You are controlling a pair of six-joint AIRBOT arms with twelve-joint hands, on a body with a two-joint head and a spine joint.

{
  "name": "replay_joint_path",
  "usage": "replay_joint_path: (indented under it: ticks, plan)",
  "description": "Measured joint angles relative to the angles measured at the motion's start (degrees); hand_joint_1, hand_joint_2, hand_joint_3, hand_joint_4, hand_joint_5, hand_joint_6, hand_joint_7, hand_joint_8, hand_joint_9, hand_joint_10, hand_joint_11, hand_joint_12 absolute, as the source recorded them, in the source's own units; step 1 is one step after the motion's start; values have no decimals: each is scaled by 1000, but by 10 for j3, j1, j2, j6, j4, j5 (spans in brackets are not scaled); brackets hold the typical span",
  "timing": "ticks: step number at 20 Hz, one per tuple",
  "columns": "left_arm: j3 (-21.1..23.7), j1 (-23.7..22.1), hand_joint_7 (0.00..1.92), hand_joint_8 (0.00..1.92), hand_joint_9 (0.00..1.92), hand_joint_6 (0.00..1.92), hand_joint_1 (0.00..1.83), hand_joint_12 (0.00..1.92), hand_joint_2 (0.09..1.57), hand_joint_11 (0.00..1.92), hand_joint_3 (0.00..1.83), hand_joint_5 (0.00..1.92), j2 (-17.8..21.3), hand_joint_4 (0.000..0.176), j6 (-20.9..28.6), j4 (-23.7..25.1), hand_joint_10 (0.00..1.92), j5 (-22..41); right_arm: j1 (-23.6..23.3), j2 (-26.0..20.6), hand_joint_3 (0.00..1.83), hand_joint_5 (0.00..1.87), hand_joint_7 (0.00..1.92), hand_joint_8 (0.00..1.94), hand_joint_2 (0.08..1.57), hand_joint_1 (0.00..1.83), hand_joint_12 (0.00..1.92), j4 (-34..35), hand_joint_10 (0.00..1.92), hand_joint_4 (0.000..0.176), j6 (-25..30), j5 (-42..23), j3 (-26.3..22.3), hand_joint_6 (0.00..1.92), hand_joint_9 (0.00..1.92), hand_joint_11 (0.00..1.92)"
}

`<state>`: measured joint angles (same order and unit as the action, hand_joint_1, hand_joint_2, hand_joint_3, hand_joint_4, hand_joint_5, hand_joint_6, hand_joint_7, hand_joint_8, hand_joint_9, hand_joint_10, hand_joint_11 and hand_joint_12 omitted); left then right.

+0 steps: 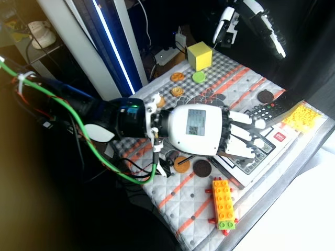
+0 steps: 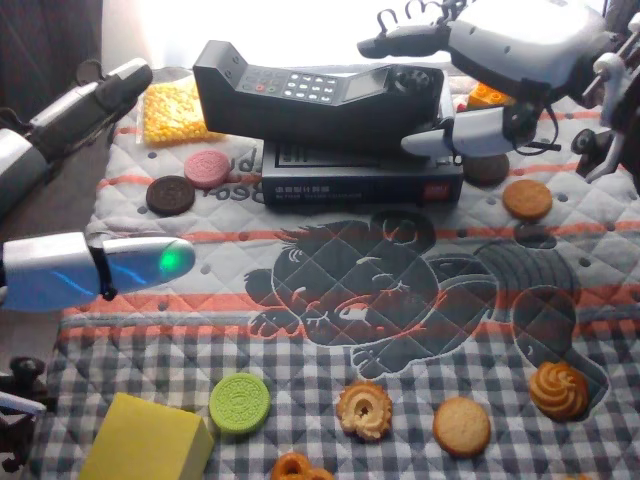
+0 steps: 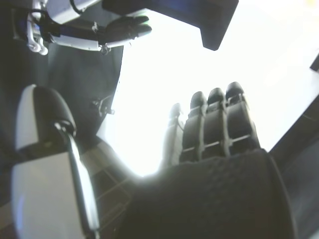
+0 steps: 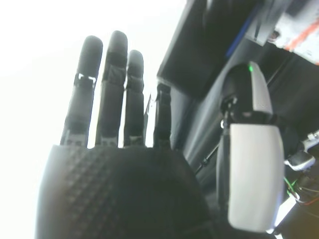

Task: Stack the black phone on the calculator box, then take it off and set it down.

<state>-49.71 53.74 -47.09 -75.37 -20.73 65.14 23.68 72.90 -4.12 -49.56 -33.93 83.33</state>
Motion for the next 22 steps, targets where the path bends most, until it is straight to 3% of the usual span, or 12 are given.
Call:
replay_joint_path:
  ticks: [2, 3, 4, 6, 7, 9, 12, 14, 16, 19, 21, 22]
  plan:
    - [-3, 0, 92, 3, 34, 8, 833, 6, 824, 13, 0, 101, -6, 96, 11, 4, 5, -1, -6, 9, 0, 763, 1021, 20, 1040, 942, 1485, 1, 315, 3, 1, 8, 7, 2, 1050, 658]
    - [-3, 0, 88, 1, 28, 3, 823, 0, 826, 2, 0, 92, -6, 97, 11, 3, 2, -2, -7, 10, 0, 854, 1082, 786, 1101, 1194, 1557, 0, 697, 0, 1, 9, 10, 743, 1100, 836]
    - [-4, 0, 87, 0, 31, 2, 818, 3, 837, 6, 5, 89, -7, 91, 12, 3, 3, -2, -8, 11, 0, 898, 1100, 944, 1105, 1251, 1572, 5, 934, 0, 2, 9, 11, 846, 1189, 998]
    - [-5, 0, 84, 0, 33, 1, 811, 1, 837, 2, 4, 89, -7, 100, 15, 0, 4, -2, -8, 11, 1, 1006, 1025, 969, 1102, 1228, 1202, 3, 691, 13, 2, 5, 12, 892, 1126, 945]
    - [-5, 1, 84, 0, 35, 1, 809, 3, 835, 5, 3, 88, -7, 102, 16, -1, 4, -2, -8, 11, 7, 982, 984, 911, 1096, 1349, 1151, 3, 1073, 0, 2, 4, 12, 889, 1018, 863]
    - [-5, 6, 92, 4, 45, 3, 793, 4, 837, 7, 4, 92, -7, 90, 21, 1, 7, 0, -8, 11, 0, 1007, 1008, 897, 1099, 1373, 1247, 7, 1245, 0, 1, 4, 7, 787, 969, 770]
    - [-5, 15, 100, 6, 54, 9, 788, 13, 841, 26, 5, 110, -7, 70, 30, -8, 9, 0, -8, 5, 1, 956, 1063, 911, 1107, 1229, 1364, 6, 774, 5, 1, 0, -12, 979, 1047, 678]
    - [-5, 20, 92, 1, 45, 6, 791, 13, 844, 24, 6, 105, -7, 73, 38, -12, 4, 3, -7, -14, 4, 958, 1100, 736, 1086, 1353, 1299, -2, 1085, 0, -1, -7, -40, 950, 997, 711]
    - [-5, 26, 104, 5, 46, 3, 785, 4, 848, 4, 7, 101, -7, 62, 42, -12, 4, 5, -1, -44, 1, 1010, 1077, 996, 1093, 1259, 1413, -14, 1036, 0, 8, -36, -65, 779, 1014, 833]
    - [-5, 30, 70, 0, 0, 0, 770, 0, 867, 0, 13, 52, 8, 108, 57, -7, 0, 8, 37, -91, 0, 1042, 1076, 1065, 1089, 1274, 1471, -1, 1050, 0, 36, -112, -91, 660, 1078, 928]
    - [-6, 37, 48, 0, 0, 0, 737, 0, 861, 0, 8, 41, 20, 146, 78, -7, 0, 31, 71, -110, 0, 1080, 1185, 829, 1055, 1281, 1199, -2, 712, 0, 64, -152, -106, 648, 1133, 890]
    - [-6, 38, 50, 1, 0, 4, 761, 0, 880, 0, 15, 51, 24, 146, 81, -7, 0, 39, 93, -116, 0, 1129, 1186, 835, 1045, 1285, 1339, -2, 895, 0, 83, -177, -114, 560, 1149, 949]
